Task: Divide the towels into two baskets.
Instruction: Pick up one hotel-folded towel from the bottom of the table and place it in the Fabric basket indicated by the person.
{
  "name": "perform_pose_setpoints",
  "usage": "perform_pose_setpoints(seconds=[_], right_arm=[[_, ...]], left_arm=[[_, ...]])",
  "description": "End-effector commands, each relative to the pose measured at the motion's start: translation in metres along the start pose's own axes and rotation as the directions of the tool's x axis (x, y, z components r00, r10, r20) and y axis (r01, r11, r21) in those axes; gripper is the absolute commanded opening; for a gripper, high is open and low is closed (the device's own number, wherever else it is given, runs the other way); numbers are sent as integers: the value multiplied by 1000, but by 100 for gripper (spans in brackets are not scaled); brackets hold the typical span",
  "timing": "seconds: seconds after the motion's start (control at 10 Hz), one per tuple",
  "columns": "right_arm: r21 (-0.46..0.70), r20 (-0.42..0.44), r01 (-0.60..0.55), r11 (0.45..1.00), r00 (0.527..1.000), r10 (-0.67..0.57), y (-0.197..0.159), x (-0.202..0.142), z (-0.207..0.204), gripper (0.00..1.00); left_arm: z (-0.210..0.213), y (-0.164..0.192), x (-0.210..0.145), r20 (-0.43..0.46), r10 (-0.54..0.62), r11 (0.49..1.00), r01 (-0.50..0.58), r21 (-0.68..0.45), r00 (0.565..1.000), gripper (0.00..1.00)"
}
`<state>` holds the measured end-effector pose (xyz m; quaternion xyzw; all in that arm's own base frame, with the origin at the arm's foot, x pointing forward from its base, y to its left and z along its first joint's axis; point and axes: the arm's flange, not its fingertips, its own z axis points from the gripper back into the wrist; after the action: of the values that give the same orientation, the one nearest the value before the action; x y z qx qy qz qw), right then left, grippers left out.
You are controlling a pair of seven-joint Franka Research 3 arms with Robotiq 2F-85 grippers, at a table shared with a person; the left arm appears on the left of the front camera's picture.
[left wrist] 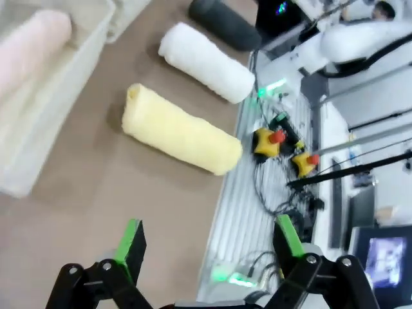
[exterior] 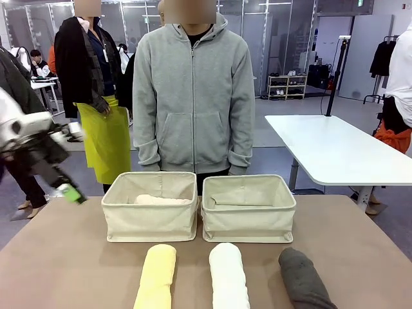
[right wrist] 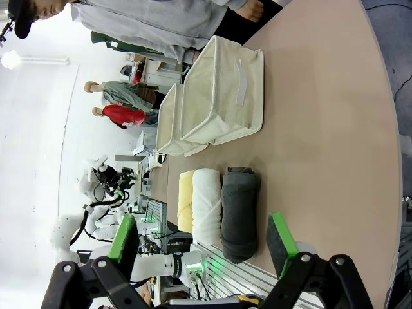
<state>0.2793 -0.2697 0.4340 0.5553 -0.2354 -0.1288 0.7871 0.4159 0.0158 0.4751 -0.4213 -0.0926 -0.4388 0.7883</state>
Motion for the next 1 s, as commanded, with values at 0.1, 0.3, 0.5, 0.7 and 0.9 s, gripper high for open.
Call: perform_pose_setpoints(seconds=[0.1, 0.3, 0.5, 0.7, 0.9], right_arm=[[11, 4, -6, 1000, 1000, 6, 3, 0, 0, 100], [11, 4, -6, 1000, 1000, 6, 3, 0, 0, 100], [11, 4, -6, 1000, 1000, 6, 3, 0, 0, 100], [11, 4, -6, 1000, 1000, 6, 3, 0, 0, 100], [11, 4, -6, 1000, 1000, 6, 3, 0, 0, 100]], left_arm=[[27, 0, -99, 293, 254, 967, -251, -49, 922, 100], [24, -7, -157, 431, 311, 947, -314, -67, 847, 100], [18, -18, -202, 513, 381, 916, -389, -98, 769, 100], [12, -22, -222, 533, 428, 892, -437, -117, 730, 100], [18, -12, -216, 482, 397, 913, -388, -124, 781, 100]])
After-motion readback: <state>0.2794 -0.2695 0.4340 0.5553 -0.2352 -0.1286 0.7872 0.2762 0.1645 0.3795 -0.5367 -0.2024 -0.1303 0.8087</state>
